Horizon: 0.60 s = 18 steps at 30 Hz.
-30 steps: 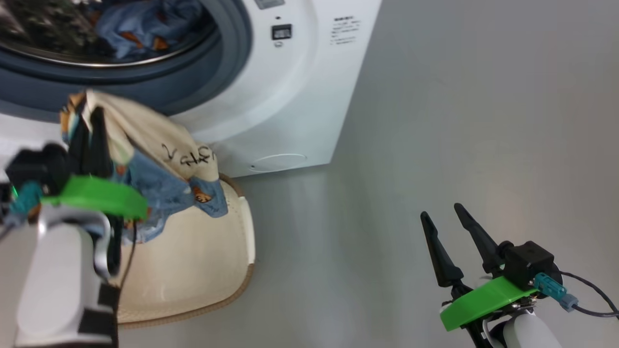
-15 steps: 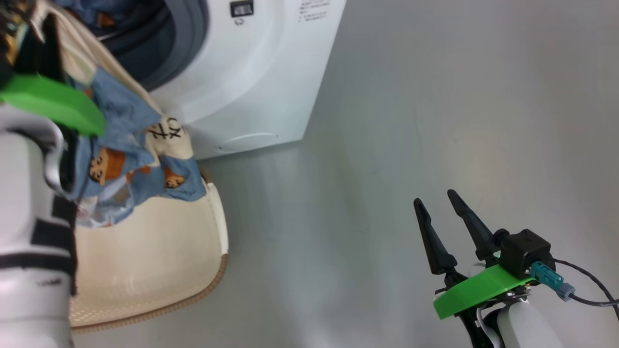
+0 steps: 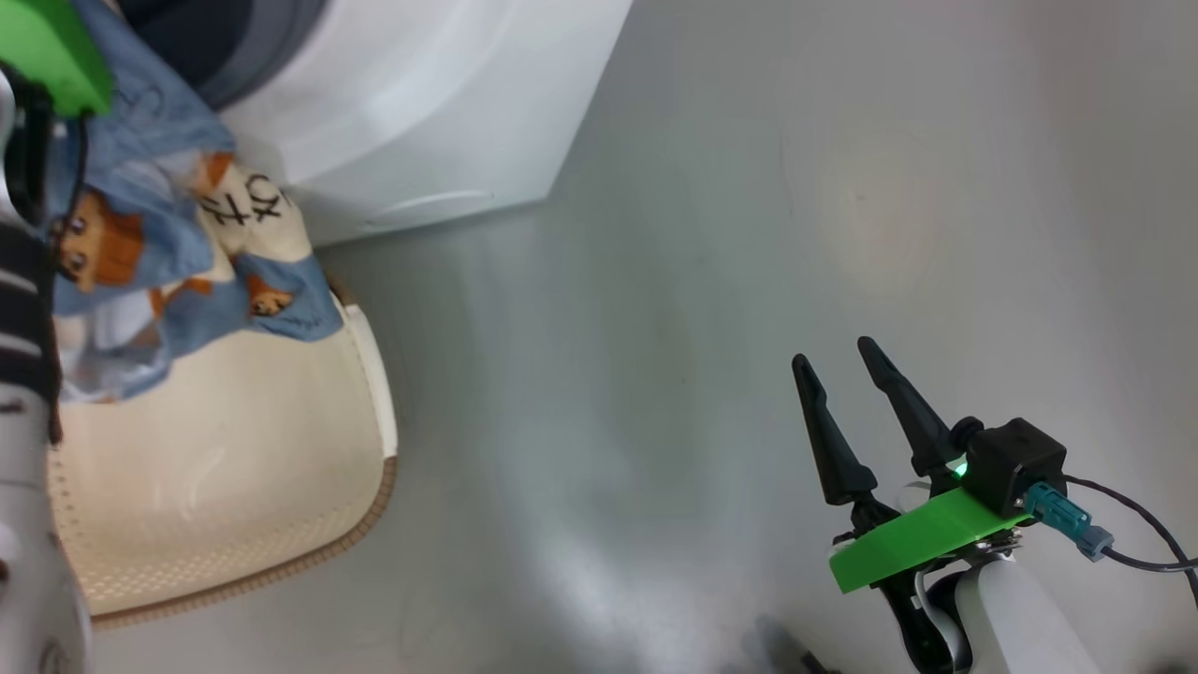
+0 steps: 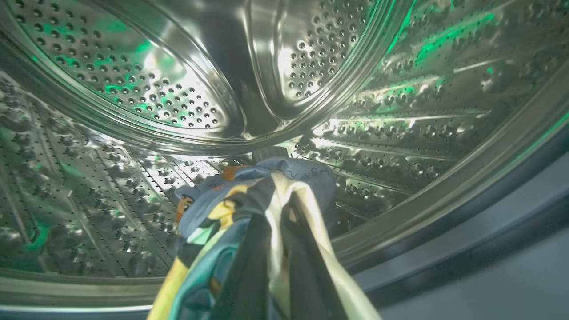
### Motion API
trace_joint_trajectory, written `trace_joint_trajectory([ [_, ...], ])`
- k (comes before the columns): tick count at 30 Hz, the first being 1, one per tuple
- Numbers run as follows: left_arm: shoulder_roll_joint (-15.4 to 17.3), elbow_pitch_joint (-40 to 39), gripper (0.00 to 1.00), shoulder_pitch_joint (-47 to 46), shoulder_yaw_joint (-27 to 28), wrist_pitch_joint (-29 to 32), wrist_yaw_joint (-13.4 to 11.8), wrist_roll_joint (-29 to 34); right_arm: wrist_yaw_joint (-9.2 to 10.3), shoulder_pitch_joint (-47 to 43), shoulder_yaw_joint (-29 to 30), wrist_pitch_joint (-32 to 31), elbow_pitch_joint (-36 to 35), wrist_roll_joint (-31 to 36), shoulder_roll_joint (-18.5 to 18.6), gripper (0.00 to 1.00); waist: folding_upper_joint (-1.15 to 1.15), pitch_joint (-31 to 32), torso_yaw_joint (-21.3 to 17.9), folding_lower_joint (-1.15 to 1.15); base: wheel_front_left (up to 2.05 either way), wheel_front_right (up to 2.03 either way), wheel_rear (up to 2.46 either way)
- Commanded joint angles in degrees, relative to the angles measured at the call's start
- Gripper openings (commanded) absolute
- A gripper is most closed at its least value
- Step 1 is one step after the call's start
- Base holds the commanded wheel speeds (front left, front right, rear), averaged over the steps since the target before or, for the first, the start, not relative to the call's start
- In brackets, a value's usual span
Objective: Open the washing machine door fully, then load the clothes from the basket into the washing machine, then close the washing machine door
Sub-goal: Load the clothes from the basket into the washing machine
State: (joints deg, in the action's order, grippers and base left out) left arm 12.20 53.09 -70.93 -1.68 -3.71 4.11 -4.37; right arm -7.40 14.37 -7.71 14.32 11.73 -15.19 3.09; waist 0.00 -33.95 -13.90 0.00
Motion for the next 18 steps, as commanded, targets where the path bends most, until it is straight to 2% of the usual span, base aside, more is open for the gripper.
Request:
trace_joint_trajectory([
  [1,2.7,-0.9,0.00,-1.7,0.3,0.2,0.0,0.5,-0.09,0.0,-1.4,0.7,-1.2,-0.9,-0.1,1.00,0.00,-2.5,-0.9,0.00,0.00,0.00,0.00],
  [9,1.8,2.4,0.00,-8.3,-1.6,-0.1,-0.6,1.2,-0.09,1.1,-2.3,0.7,-1.8,-2.4,-0.2,1.00,0.00,-7.3,-0.9,0.00,0.00,0.00,0.00],
  [18,3.1,5.0,0.00,-11.6,-2.8,-4.1,-1.8,1.8,-0.09,1.4,-3.1,0.7,-2.1,-3.0,-0.2,1.00,0.00,-9.8,-0.7,0.00,0.00,0.00,0.00],
])
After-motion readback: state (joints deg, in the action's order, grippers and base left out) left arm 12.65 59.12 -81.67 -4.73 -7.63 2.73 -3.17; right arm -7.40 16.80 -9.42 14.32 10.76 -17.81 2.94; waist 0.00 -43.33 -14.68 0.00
